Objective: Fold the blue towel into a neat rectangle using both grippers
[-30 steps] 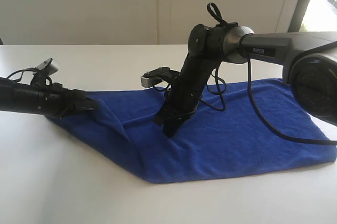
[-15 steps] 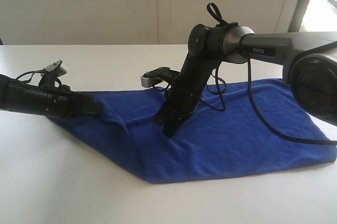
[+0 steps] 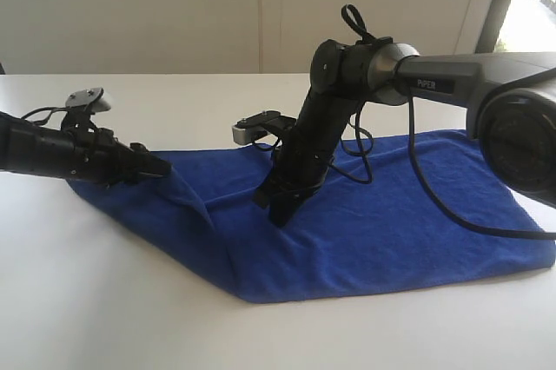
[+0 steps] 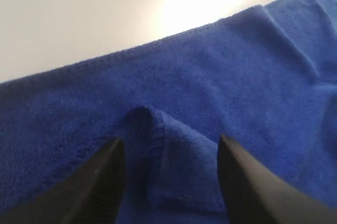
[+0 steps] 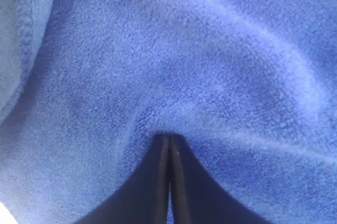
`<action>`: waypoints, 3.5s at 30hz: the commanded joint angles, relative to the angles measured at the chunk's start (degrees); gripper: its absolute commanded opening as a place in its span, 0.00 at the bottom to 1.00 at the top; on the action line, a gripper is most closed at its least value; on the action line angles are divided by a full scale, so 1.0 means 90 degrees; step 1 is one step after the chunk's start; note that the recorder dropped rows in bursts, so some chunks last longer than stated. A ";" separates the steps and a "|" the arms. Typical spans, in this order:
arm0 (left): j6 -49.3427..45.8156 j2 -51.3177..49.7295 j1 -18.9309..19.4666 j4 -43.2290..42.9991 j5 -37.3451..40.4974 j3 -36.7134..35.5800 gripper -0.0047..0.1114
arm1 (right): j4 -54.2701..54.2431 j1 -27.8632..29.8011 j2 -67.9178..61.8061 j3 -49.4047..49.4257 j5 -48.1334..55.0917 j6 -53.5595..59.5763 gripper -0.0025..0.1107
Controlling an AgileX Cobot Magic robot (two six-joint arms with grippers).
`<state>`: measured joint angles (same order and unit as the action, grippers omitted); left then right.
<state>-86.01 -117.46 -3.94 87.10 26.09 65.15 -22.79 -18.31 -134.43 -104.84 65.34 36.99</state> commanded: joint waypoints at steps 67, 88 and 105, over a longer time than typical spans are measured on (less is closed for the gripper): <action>0.7469 0.2461 0.0107 -0.8439 0.2990 -0.0663 0.04 | 0.0238 -0.0009 -0.0118 0.0041 -0.0422 0.0031 0.02; 0.7765 0.2487 0.0107 -0.9016 0.2970 -0.1085 0.63 | 0.0389 0.0004 0.0289 0.0041 -0.0581 0.0031 0.46; 0.6217 0.0750 -0.0020 -0.6632 -0.0280 0.0636 0.04 | 0.1325 0.2982 0.0316 -0.0229 -0.1614 -0.0942 0.02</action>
<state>-29.19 -108.82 -3.91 26.23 23.22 68.47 -7.07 4.56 -129.31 -105.91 50.36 26.11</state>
